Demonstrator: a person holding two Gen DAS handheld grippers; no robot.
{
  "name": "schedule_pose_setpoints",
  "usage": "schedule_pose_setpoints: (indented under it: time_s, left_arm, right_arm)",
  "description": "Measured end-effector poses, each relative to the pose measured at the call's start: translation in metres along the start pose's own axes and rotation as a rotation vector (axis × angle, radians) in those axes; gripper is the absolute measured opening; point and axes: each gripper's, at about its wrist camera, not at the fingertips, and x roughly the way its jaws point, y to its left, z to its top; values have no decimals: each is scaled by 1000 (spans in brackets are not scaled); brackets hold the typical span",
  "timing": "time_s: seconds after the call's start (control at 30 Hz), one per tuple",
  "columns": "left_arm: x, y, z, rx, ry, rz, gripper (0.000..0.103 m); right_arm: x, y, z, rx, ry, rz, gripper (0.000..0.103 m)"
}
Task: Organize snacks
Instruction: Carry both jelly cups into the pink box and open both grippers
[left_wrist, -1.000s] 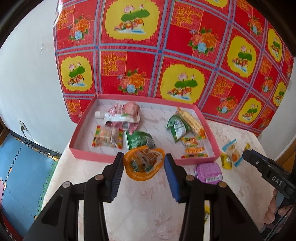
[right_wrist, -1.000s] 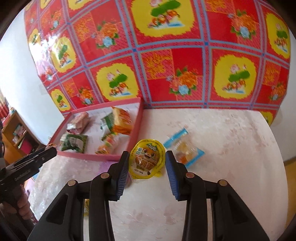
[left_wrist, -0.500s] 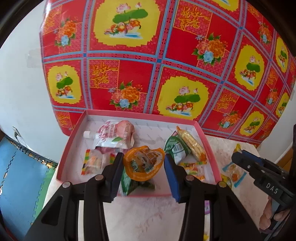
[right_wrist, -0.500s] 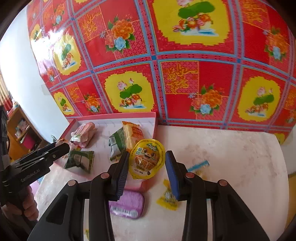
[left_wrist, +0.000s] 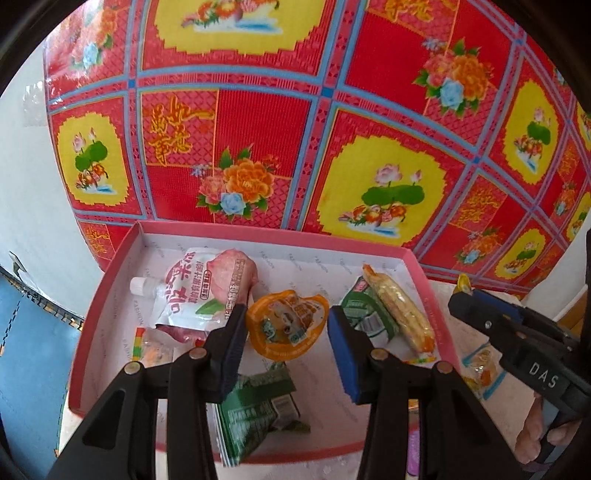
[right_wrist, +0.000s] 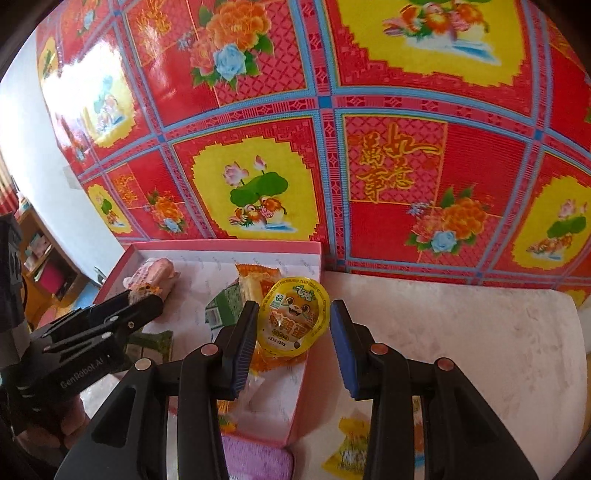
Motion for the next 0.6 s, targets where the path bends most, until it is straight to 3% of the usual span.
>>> schedule_pose_setpoints:
  time_s: [0.27, 0.6]
  left_arm:
    - [18, 8, -3, -37, 52, 8, 47]
    - [14, 12, -4, -42, 49, 9, 51]
  right_arm:
    - [20, 10, 6, -21, 22, -4, 40]
    - [45, 20, 15, -53, 27, -30, 40]
